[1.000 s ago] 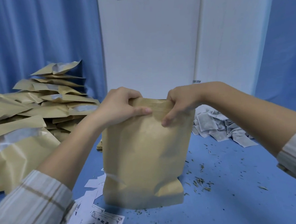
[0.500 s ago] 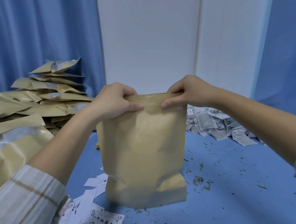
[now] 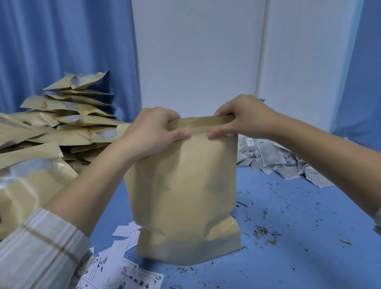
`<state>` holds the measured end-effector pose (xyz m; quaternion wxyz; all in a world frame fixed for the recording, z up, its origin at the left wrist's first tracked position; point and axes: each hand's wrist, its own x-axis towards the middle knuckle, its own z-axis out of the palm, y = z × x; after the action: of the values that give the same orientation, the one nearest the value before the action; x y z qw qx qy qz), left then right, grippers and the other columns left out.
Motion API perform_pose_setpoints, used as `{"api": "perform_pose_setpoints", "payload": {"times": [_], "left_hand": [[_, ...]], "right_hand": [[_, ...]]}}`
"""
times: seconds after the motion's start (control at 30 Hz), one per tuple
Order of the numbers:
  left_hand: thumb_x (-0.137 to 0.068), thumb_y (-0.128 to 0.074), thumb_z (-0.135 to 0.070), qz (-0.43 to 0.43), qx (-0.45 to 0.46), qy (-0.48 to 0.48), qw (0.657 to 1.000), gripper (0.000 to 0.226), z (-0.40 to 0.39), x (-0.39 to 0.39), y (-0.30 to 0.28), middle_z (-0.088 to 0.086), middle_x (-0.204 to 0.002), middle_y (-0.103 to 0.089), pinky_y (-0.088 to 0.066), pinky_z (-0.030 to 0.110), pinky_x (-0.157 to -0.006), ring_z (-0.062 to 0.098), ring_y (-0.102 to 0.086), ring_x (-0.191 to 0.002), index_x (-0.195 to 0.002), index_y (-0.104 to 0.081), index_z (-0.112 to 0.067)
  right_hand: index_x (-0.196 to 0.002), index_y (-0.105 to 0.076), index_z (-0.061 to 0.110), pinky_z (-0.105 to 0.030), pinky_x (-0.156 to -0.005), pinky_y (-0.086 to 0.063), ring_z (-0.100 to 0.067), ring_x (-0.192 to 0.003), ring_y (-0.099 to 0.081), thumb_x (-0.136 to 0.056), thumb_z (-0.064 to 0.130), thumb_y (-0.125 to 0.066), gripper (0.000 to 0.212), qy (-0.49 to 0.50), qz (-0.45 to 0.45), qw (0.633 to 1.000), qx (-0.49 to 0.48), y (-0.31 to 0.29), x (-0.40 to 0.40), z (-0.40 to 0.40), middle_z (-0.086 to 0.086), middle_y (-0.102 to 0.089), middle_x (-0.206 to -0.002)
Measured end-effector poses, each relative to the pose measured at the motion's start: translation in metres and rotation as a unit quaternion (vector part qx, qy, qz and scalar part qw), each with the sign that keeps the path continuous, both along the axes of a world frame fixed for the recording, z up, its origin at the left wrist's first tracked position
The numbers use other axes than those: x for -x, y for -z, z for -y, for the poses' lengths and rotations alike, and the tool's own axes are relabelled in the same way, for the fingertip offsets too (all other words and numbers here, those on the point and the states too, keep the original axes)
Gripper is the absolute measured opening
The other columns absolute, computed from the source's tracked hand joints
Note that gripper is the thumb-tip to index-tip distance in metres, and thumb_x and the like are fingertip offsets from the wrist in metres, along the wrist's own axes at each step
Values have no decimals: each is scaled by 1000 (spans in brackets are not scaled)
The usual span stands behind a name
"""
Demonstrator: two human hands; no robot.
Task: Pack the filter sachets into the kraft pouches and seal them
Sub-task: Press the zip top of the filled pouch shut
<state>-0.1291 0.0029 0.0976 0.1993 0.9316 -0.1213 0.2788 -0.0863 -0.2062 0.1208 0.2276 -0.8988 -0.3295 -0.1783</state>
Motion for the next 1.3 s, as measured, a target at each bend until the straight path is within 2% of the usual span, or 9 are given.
{"api": "perform_pose_setpoints", "payload": {"times": [0.23,0.4,0.53,0.67,0.77,0.9,1.03,1.13,1.3], "left_hand": [[-82,-70,-38,26,46,25,998,17,-3,-2,3,-8,-72,-63,-36,7,-56,0,-54,-77,-82,-71,-21],[-83,-70,-35,20,59,25,998,12,-6,-2,3,-9,-73,-65,-38,7,-55,-6,-55,-76,-84,-71,-22],[-85,-66,-34,16,31,19,999,14,1,-5,4,-7,-73,-63,-38,15,-60,13,-55,-77,-82,-68,-21],[-84,-65,-35,13,12,20,1000,24,12,-7,3,-1,-61,-52,-31,23,-54,14,-47,-67,-73,-63,-14],[-88,-61,-33,-29,-21,25,999,19,5,-6,-5,-8,-66,-52,-30,15,-51,7,-46,-67,-73,-59,-21],[-87,-63,-37,-4,-71,-22,997,21,5,-7,-8,-6,-68,-50,-30,28,-52,14,-46,-68,-76,-58,-20],[-87,-62,-37,25,-53,-34,998,26,14,-6,0,-7,-63,-45,-28,30,-52,21,-44,-75,-68,-50,-25],[-84,-62,-49,-7,-73,-38,997,31,0,-6,-5,-6,-65,-48,-37,32,-57,19,-47,-74,-74,-57,-20],[-76,-74,-46,-44,-23,-22,999,40,-22,-3,-13,4,-57,-46,-28,28,-50,15,-42,-58,-67,-62,-8]], "right_hand": [[-68,-68,8,-20,-51,-29,-6,-56,-39,-66,41,-80,35,-18,-65,996,-58,6,-1,3,1,-47,-56],[-53,-60,10,-13,-42,-19,-5,-44,-29,-64,36,-82,36,-10,-75,988,-137,13,-5,6,11,-31,-44],[-69,-71,22,-9,-42,-30,1,-49,-45,-67,41,-79,22,-8,-35,999,-26,3,-1,-5,15,-50,-47],[-72,-71,18,-9,-46,-32,3,-50,-44,-73,42,-75,25,-24,22,999,40,-4,-1,-23,16,-50,-44],[-79,-72,14,-10,-50,-33,1,-54,-46,-78,39,-72,25,-19,37,998,55,-4,-4,-21,14,-52,-48],[-84,-66,18,-12,-52,-32,-7,-66,-50,-85,41,-61,24,-12,50,990,131,0,-3,-27,9,-54,-65],[-66,-63,29,-9,-47,-34,-3,-55,-46,-76,36,-74,17,-14,59,995,82,-4,-3,-36,13,-51,-53],[-73,-70,24,-10,-49,-34,-3,-57,-48,-74,35,-76,13,-23,37,997,64,-4,-7,-33,10,-57,-58],[-93,-70,28,-5,-57,-38,-4,-79,-57,-78,41,-71,21,-27,7,994,101,-6,-5,-34,14,-63,-78]]}}
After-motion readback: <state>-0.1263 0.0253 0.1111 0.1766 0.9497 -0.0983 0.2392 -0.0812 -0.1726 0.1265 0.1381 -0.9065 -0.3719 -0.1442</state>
